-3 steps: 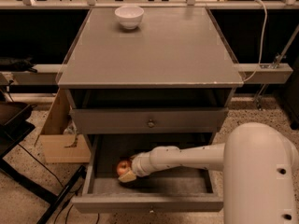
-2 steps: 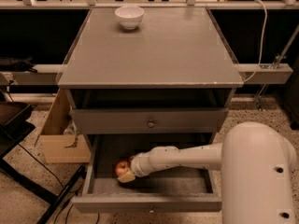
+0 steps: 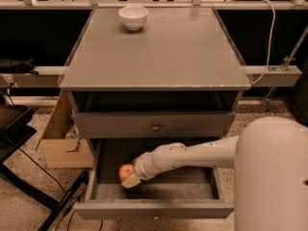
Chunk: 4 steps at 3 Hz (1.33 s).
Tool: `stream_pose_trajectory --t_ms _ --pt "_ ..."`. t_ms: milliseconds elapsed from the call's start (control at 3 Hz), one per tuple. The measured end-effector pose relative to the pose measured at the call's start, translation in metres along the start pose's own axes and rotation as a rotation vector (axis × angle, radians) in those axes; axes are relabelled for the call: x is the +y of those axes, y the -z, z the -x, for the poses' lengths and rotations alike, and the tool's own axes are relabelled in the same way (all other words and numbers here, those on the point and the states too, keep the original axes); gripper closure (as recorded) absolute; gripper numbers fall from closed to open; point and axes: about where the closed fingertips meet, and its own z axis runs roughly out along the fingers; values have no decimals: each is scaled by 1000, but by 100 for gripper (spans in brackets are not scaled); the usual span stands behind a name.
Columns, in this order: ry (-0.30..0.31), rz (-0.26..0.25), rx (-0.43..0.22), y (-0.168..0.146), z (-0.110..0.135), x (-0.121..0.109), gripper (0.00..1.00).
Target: Pick apple from middle drawer and place on counter
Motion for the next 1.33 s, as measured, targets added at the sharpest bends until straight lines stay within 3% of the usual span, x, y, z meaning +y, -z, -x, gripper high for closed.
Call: stream_pose_trajectory --t_ms 333,667,1000,1333 --pt "14 36 74 91 51 28 100" --pt "46 30 116 163 101 34 100" --pt "83 -20 134 236 177 32 100" --pt "77 -117 155 317 248 11 100"
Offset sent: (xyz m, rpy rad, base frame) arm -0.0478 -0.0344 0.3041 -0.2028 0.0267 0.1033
